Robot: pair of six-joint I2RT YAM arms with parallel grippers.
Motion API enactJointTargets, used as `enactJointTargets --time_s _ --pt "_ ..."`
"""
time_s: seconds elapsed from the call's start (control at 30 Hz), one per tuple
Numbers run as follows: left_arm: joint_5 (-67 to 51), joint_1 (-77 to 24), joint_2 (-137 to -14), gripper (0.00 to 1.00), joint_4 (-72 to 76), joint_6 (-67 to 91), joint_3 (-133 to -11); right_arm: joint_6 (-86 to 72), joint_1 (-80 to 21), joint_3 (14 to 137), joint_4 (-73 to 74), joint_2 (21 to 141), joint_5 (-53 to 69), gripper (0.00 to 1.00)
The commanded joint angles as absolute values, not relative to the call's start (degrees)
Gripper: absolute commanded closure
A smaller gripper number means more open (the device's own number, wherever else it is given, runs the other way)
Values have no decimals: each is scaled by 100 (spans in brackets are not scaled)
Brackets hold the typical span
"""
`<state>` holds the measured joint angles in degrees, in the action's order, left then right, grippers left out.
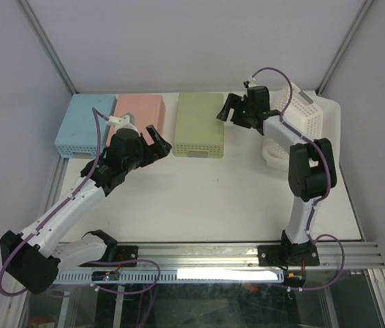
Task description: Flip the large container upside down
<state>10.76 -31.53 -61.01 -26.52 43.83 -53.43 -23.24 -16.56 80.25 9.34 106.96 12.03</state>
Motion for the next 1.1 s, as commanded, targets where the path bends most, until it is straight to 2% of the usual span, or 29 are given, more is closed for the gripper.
enactJointTargets --time_s 0.0,0.63,0.83,1.07 --pt "900 -3182 -5941 1 -2425 4220 -5329 -2858 -1645 8754 904 11367 1788 15" --pt "826 -3182 -5981 1 -2443 4191 -5259 -2830 -2131 10708 1317 12879 2416 19" --pt "968 -3181 -5985 1 -2516 4334 -5231 -2883 -2180 10984 1373 12963 2625 19" --pt "1498 -3168 -6192 1 -2872 4720 -5293 -2780 -2101 10528 1504 12272 1887 14"
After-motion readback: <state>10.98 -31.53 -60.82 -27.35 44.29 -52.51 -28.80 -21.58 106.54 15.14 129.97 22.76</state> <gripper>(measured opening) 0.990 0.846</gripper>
